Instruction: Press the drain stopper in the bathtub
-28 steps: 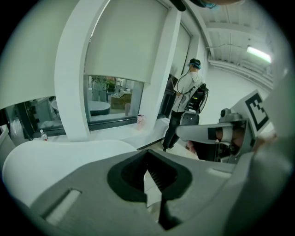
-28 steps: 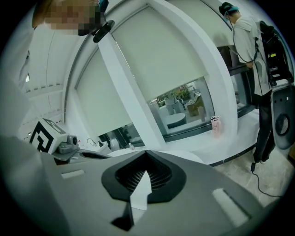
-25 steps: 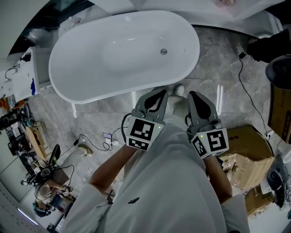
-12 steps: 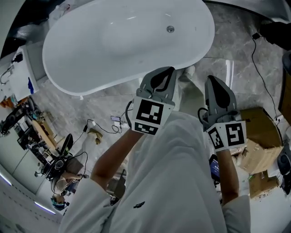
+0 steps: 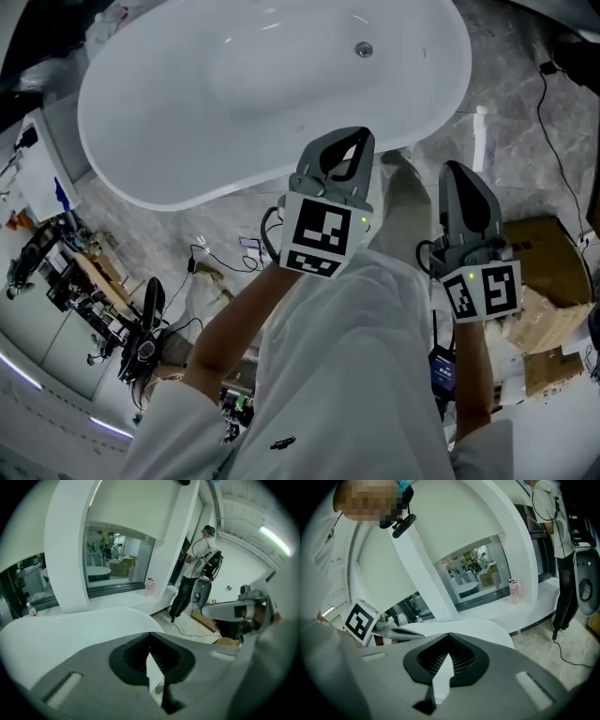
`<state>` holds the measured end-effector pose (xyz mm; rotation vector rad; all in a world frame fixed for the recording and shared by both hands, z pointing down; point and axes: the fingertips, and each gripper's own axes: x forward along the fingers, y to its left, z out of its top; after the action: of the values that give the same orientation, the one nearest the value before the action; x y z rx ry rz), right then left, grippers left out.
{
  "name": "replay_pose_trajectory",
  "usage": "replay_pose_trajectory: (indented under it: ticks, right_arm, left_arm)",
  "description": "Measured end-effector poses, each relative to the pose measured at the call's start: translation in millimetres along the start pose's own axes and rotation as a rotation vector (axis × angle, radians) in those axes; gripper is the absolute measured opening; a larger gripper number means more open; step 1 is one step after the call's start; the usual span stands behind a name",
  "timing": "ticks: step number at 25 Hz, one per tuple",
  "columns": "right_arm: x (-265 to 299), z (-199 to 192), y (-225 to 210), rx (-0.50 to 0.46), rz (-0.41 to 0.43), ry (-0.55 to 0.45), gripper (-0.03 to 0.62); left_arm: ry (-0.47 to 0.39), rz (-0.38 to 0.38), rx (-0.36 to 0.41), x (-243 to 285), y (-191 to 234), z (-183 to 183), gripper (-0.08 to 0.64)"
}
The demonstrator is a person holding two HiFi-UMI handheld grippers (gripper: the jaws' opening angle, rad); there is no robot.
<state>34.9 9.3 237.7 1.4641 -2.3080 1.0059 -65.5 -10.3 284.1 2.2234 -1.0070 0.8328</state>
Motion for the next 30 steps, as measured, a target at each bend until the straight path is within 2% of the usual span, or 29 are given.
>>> replay_pose_trajectory:
  ticks: [7,14,20,30]
  right_arm:
    - [44,-23,-27,0.016,-0.048,0.013,0.003]
    - [82,-65,-46,0.079,-0.021,0.049,0.003]
    - [128,-111,-96,0.086,-0.046,0.083,0.003]
    - [189,-127,-154,0.141,-0.088,0.052,0.003]
  left_arm:
    - [0.040,-0.009,-0.012,45,28,-24,0.005]
    - [0.101,-0.007,-0.030,94,47,-63,0.005]
    - [0.144,-0.008,-0.049,170,64,-107,0.005]
    - [0.136,0.019,-0.118,260,70,-136,0.005]
